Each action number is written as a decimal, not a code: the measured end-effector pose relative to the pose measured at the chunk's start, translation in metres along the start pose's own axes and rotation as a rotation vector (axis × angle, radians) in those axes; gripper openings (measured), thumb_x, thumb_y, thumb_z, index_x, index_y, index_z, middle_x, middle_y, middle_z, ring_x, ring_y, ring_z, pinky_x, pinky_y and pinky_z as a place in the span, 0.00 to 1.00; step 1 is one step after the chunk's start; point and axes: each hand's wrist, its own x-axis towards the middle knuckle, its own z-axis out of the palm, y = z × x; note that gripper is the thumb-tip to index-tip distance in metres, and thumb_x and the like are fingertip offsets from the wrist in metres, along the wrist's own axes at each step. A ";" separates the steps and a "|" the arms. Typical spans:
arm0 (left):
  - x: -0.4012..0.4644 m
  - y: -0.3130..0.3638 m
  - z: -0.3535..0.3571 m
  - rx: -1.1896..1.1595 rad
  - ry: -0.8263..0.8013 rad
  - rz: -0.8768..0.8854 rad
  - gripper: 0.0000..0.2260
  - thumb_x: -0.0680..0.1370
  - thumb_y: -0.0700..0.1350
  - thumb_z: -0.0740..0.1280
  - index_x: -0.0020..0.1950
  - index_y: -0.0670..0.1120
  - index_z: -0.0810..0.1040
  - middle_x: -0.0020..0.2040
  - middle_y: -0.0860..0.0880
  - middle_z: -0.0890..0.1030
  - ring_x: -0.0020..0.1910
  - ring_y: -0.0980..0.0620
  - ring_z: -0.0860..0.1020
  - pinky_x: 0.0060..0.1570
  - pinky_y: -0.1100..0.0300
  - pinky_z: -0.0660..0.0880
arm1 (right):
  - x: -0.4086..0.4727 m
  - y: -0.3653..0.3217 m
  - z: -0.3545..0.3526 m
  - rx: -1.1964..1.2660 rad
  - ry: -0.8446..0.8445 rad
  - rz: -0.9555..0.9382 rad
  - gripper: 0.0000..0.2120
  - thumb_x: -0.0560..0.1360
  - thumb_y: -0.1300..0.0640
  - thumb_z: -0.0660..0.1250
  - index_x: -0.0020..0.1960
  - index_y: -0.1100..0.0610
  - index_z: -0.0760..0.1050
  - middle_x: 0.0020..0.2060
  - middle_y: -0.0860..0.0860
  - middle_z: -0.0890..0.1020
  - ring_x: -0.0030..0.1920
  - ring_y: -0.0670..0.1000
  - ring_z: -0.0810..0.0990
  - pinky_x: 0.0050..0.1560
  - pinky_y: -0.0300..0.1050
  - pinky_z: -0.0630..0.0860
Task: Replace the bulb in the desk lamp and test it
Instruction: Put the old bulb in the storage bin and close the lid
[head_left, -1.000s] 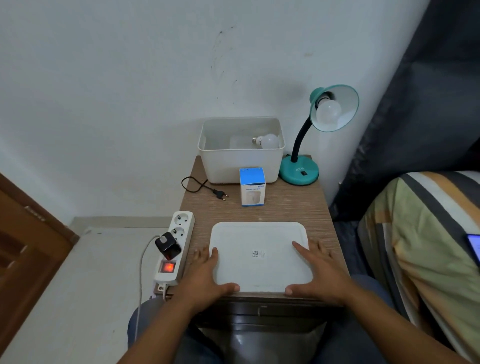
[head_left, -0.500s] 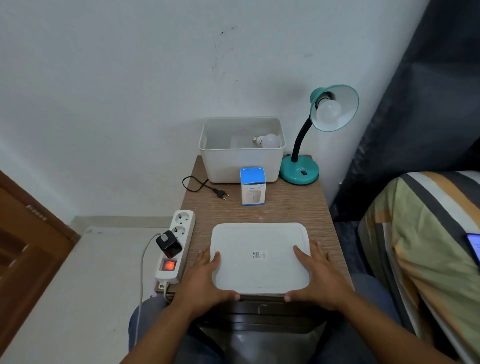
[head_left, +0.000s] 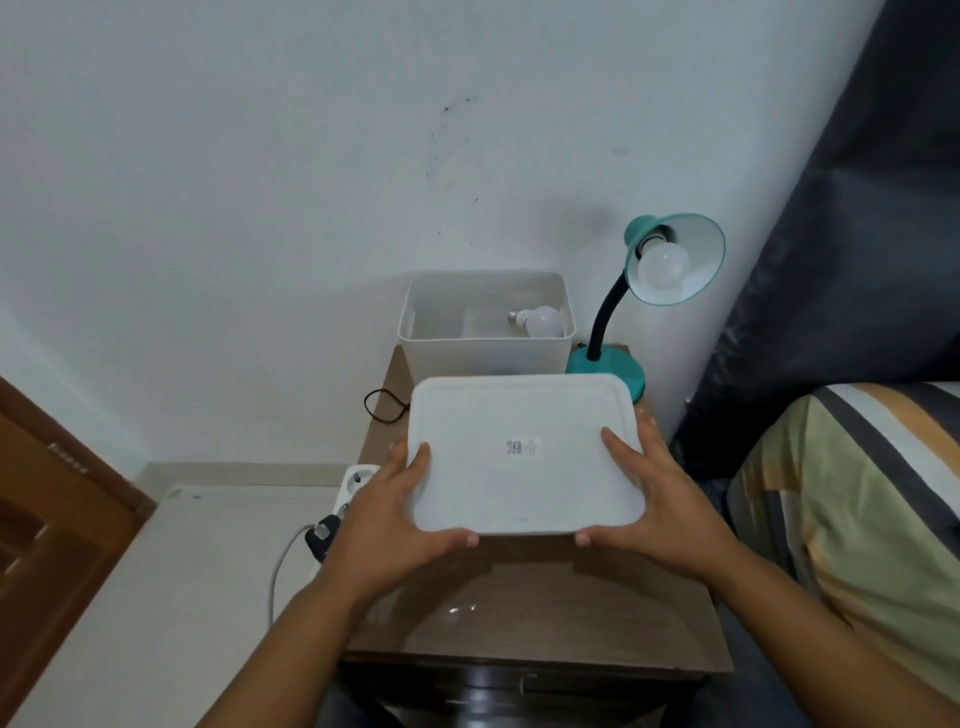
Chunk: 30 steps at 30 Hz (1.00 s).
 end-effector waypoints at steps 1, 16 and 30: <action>0.010 0.002 -0.006 -0.011 0.026 0.019 0.54 0.60 0.67 0.78 0.80 0.53 0.58 0.81 0.58 0.53 0.77 0.54 0.59 0.73 0.51 0.62 | 0.011 -0.003 -0.006 -0.001 0.018 -0.011 0.57 0.57 0.22 0.69 0.78 0.35 0.44 0.77 0.36 0.35 0.79 0.46 0.40 0.75 0.50 0.51; 0.170 0.016 -0.065 0.000 0.042 0.044 0.49 0.66 0.59 0.79 0.80 0.49 0.59 0.81 0.57 0.55 0.76 0.51 0.62 0.71 0.54 0.65 | 0.182 -0.024 -0.045 0.041 -0.006 0.075 0.60 0.56 0.28 0.76 0.80 0.45 0.53 0.80 0.44 0.44 0.79 0.51 0.54 0.76 0.54 0.60; 0.237 0.001 -0.059 -0.043 -0.021 0.008 0.50 0.64 0.58 0.81 0.80 0.47 0.60 0.81 0.55 0.56 0.78 0.52 0.60 0.75 0.53 0.61 | 0.234 -0.012 -0.041 0.098 -0.038 0.143 0.61 0.55 0.30 0.77 0.80 0.46 0.53 0.80 0.46 0.43 0.79 0.48 0.50 0.75 0.47 0.53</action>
